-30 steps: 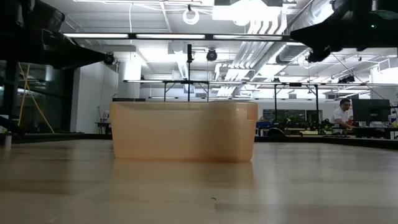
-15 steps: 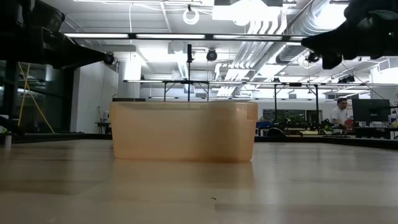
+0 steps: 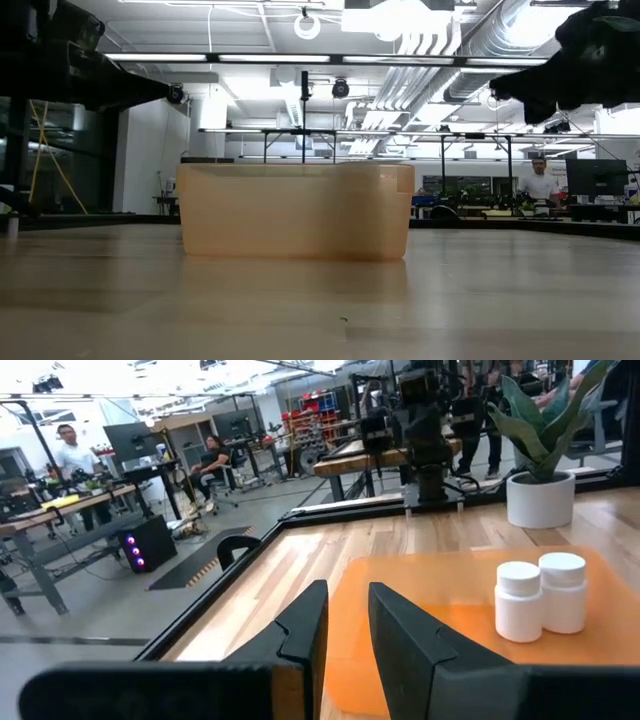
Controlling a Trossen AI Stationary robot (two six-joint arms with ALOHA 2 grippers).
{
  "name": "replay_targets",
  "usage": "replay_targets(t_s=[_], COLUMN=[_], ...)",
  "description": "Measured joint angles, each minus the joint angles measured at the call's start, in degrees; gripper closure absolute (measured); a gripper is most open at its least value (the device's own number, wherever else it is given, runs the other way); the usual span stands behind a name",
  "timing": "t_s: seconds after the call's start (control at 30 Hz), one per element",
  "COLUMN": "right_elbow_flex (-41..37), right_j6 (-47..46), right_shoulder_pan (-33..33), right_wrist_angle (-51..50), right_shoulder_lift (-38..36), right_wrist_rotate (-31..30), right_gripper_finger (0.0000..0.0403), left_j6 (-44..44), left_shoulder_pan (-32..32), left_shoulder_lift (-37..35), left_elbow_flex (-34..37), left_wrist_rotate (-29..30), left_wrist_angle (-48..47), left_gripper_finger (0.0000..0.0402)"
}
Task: Pick and place pill bottles into a basket
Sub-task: Put the yellow pill bottle into the orange bin
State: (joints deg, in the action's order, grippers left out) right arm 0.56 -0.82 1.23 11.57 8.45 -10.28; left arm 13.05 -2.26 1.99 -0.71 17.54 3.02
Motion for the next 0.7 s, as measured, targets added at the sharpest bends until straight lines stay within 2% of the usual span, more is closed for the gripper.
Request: replay_targets(t_s=[0.13,0.33,0.47,0.7], right_elbow_flex=[0.0,0.0,0.0,0.0], right_j6=[3.4,7.3,7.3,8.1], right_shoulder_pan=[0.0,0.0,0.0,0.0], right_wrist_angle=[4.4,4.2,1.9,-0.7], right_shoulder_lift=[0.0,0.0,0.1,0.1], right_wrist_rotate=[0.1,3.2,3.8,3.8], right_gripper_finger=[0.0402,0.0401,0.0402,0.0402], left_j6=[0.0,-0.4,0.4,-1.0], left_shoulder_pan=[0.0,0.0,0.0,0.0], left_shoulder_lift=[0.0,0.0,0.0,0.0], left_elbow_flex=[0.0,0.0,0.0,0.0], left_wrist_rotate=[0.0,-0.9,-8.0,-6.0], left_wrist_angle=[0.2,0.1,1.0,3.0], left_gripper_finger=[0.0291,0.0289,0.0278,0.0274])
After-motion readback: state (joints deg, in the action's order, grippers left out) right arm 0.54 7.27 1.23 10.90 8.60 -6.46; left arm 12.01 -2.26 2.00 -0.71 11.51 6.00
